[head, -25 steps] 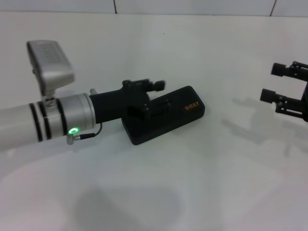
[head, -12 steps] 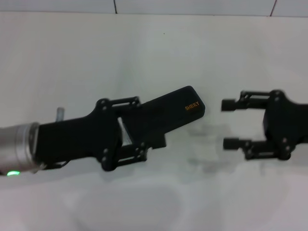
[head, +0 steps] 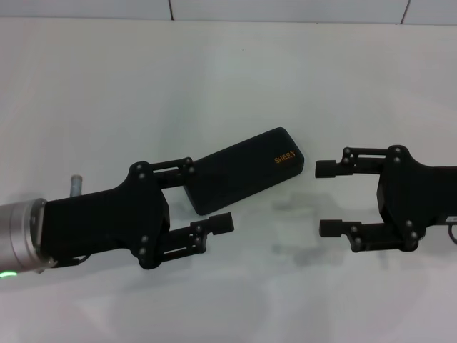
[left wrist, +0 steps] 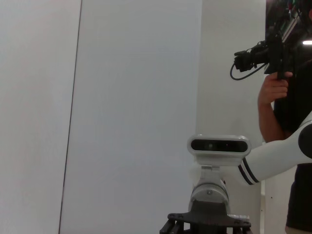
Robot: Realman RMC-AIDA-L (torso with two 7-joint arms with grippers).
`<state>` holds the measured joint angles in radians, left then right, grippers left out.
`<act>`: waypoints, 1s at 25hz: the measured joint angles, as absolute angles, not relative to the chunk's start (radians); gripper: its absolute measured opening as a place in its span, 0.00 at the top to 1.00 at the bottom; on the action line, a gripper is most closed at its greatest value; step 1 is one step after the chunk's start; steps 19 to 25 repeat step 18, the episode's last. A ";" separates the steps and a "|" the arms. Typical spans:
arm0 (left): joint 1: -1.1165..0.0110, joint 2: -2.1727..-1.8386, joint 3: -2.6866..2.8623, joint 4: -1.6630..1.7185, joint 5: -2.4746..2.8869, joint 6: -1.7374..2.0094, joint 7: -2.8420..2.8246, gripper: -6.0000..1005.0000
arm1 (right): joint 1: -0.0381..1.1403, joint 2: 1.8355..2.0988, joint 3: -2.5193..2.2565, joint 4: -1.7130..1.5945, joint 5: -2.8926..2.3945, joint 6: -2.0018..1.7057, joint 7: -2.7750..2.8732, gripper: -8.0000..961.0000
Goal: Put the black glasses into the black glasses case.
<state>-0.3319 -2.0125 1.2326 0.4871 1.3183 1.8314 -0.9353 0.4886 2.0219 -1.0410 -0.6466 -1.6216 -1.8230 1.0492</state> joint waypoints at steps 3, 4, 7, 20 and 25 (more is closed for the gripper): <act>-0.331 -2.008 1.233 0.487 1.320 1.833 -0.935 0.42 | 0.493 2.024 -1.045 -0.627 -1.620 -1.823 1.017 0.28; -0.327 -2.005 1.232 0.488 1.320 1.834 -0.935 0.42 | 0.494 2.024 -1.046 -0.616 -1.618 -1.823 0.999 0.28; -0.313 -2.000 1.230 0.489 1.309 1.837 -0.932 0.42 | 0.502 2.027 -1.047 -0.591 -1.607 -1.821 0.967 0.28; -0.294 -2.005 1.229 0.496 1.306 1.845 -0.906 0.42 | 0.518 2.028 -1.047 -0.568 -1.603 -1.798 0.951 0.28; -0.294 -2.005 1.229 0.496 1.306 1.845 -0.906 0.42 | 0.518 2.028 -1.047 -0.568 -1.603 -1.798 0.951 0.28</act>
